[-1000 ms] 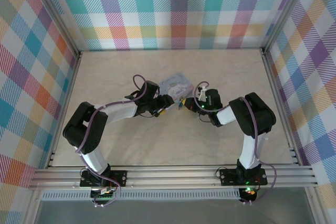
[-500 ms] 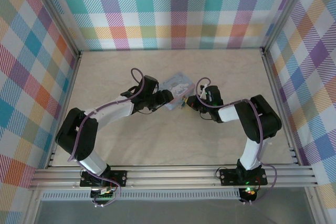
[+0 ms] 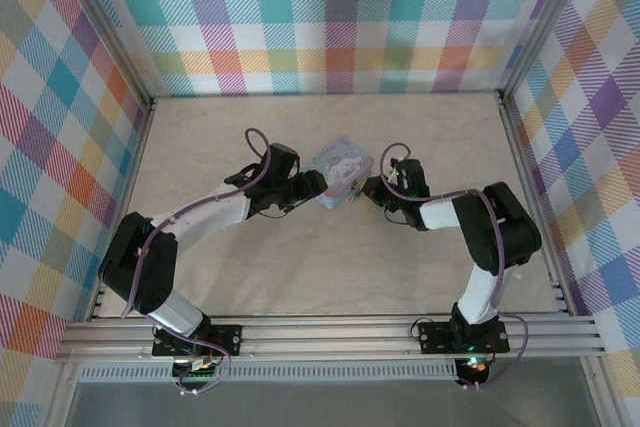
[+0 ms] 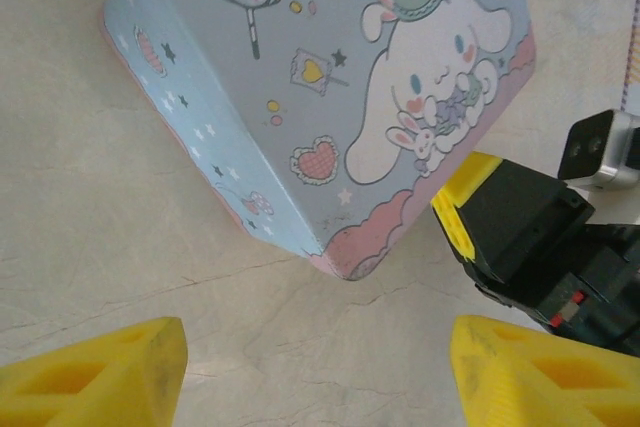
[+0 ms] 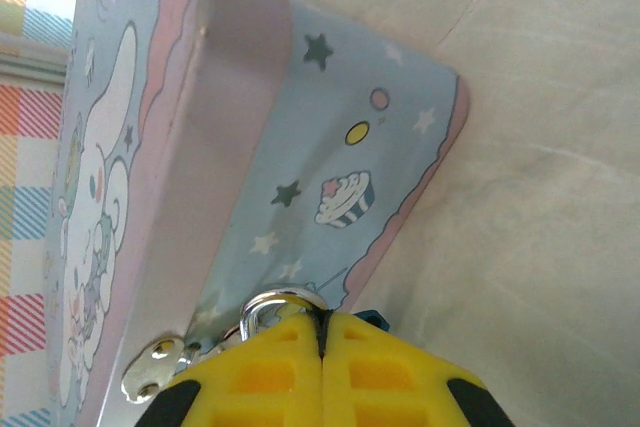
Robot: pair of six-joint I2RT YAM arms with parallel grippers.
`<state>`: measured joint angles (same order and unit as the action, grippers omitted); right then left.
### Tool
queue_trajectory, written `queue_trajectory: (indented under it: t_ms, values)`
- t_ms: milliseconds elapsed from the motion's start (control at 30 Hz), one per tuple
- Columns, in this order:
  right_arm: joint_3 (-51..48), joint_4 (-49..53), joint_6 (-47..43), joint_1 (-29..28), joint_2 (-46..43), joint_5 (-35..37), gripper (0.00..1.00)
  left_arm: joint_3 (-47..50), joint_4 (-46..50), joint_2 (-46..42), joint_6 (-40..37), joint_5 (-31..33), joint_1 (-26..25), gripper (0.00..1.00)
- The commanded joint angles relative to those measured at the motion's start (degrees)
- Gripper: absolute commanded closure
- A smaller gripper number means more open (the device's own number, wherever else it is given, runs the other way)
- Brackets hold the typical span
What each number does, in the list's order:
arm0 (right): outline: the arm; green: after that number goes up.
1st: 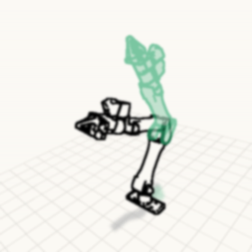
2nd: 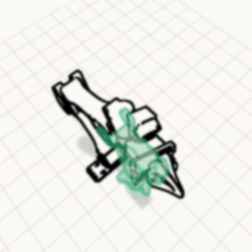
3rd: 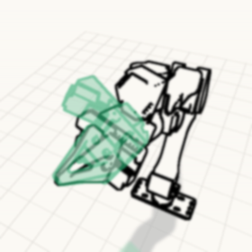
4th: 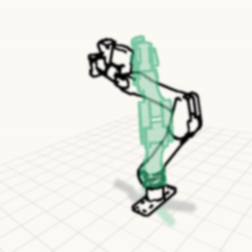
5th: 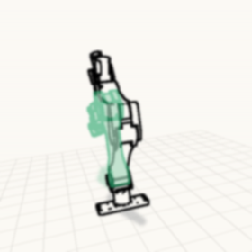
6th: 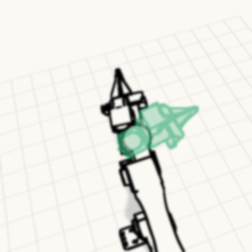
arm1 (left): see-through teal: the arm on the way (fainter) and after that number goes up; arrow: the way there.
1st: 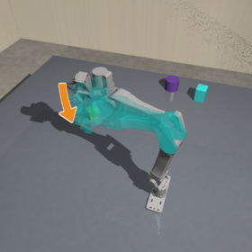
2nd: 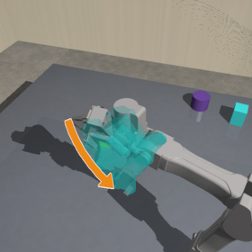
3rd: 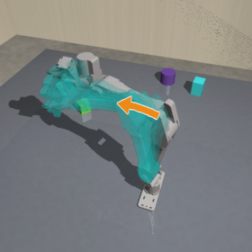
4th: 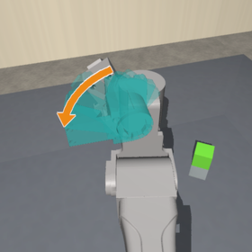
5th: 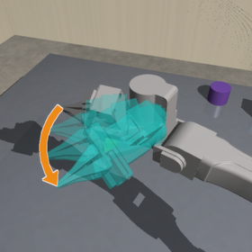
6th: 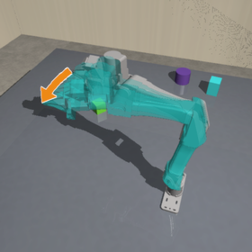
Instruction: Unlock the padlock with the key
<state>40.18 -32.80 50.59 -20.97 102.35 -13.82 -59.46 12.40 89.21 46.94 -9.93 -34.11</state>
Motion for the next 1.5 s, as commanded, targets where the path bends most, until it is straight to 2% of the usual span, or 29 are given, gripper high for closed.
queue_trajectory:
  t_ms: [0, 133, 333, 600, 800, 933, 1067, 1167, 1300, 1367, 1467]
  values:
    - [0.9, 1.1, 0.3, 0.6, -2.2, 1.7, 0.98, 0.6, 2.5, -3.1, -2.4, 3.1, -0.6, 0.28]
    - [0.1, 4.9, -2.6, 0.8, -5.4, 3.8, 0.98, 1.3, 5.2, -5.6, -4.0, 6.4, -0.6, 0.23]
    - [-2.1, 15.2, -10.6, 0.9, -15.6, 4.6, 0.97, 1.5, 8.4, -8.8, -6.5, 11.5, -0.5, 0.18]
    - [-2.2, 37.6, -20.0, 0.8, -30.0, 2.1, 0.97, 1.6, 11.1, -12.5, -9.4, 18.2, -0.3, 0.15]
    - [-0.7, 52.5, -24.0, -0.2, -34.1, 0.3, 0.97, 3.1, 10.8, -14.2, -10.4, 22.8, -0.2, 0.11]
    - [-2.5, 54.4, -23.6, -0.6, -36.0, 1.2, 0.96, 3.1, 10.4, -13.9, -10.7, 23.2, 0.1, 0.10]
    - [-1.6, 57.7, -25.3, -0.6, -38.2, 5.2, 0.93, 2.8, 10.2, -13.9, -11.3, 24.6, 0.1, 0.10]
    - [0.5, 61.2, -27.5, -0.6, -39.8, 9.1, 0.87, 3.1, 10.3, -14.9, -12.1, 28.1, 0.2, 0.09]
    - [3.1, 62.5, -31.7, -0.5, -43.3, 15.5, 0.69, 3.5, 10.9, -18.2, -14.1, 34.6, 0.5, 0.06]
    - [3.8, 61.3, -34.7, -0.1, -44.9, 18.4, 0.62, 3.9, 11.3, -20.2, -15.3, 38.1, 0.8, 0.04]
    - [4.1, 58.5, -38.8, 1.0, -46.8, 22.2, 0.47, 4.9, 12.0, -23.6, -16.5, 43.7, 1.5, 0.00]
